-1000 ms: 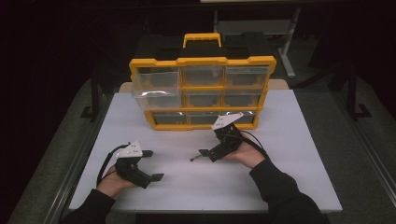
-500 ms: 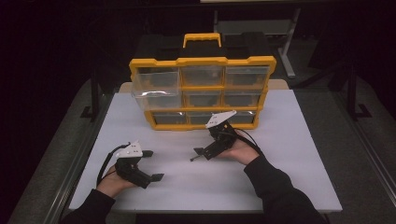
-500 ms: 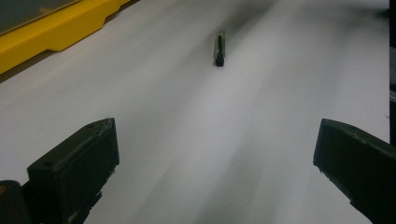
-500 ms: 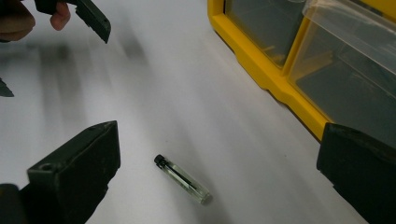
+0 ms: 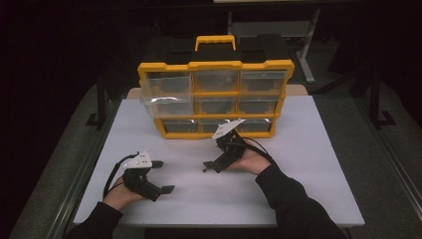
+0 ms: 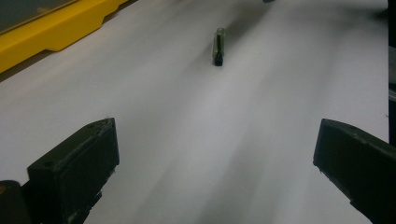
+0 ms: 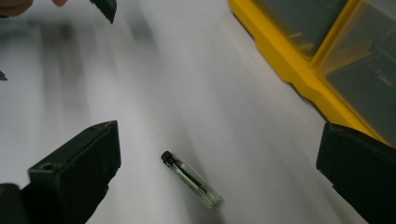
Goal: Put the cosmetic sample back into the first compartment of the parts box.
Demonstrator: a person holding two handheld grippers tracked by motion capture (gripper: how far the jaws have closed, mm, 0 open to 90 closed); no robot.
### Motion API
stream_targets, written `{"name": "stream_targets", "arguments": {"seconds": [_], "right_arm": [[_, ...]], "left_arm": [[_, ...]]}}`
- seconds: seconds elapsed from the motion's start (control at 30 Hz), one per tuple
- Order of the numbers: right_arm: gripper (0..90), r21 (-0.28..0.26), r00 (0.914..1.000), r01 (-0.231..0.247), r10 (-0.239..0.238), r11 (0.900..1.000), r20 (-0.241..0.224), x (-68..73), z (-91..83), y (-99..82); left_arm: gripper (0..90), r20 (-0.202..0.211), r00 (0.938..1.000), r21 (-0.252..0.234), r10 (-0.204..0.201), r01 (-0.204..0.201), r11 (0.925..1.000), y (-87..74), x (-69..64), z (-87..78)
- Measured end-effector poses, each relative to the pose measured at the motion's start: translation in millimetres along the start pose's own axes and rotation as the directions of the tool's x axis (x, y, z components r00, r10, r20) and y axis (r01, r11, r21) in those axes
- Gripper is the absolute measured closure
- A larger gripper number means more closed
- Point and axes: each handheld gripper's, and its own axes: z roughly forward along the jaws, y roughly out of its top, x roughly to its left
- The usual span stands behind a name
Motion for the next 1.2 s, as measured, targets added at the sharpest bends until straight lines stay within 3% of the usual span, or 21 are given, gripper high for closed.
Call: {"name": "stream_targets", "arguments": {"seconds": [0.37, 0.6, 1.2], "right_arm": [[1.5, 0.063, 0.9991, 0.040, -0.039, 0.9972, -0.017, 0.3, 13.1, -2.3], [5.1, 0.091, 0.9993, 0.033, -0.032, 0.9953, -0.020, 1.9, 18.9, -2.6], [32.7, 0.182, 0.9970, 0.066, -0.057, 0.9810, -0.052, 4.4, 29.3, -5.4]], "left_arm": [[0.0, 0.002, 1.0000, 0.002, 0.000, 0.000, 1.0000, -0.4, 0.0, 0.6], [0.0, 0.003, 1.0000, 0.003, 0.001, -0.001, 1.0000, -0.4, -0.3, 0.8], [0.0, 0.004, 1.0000, 0.004, 0.002, -0.002, 1.0000, -0.7, 0.9, 0.7]]}}
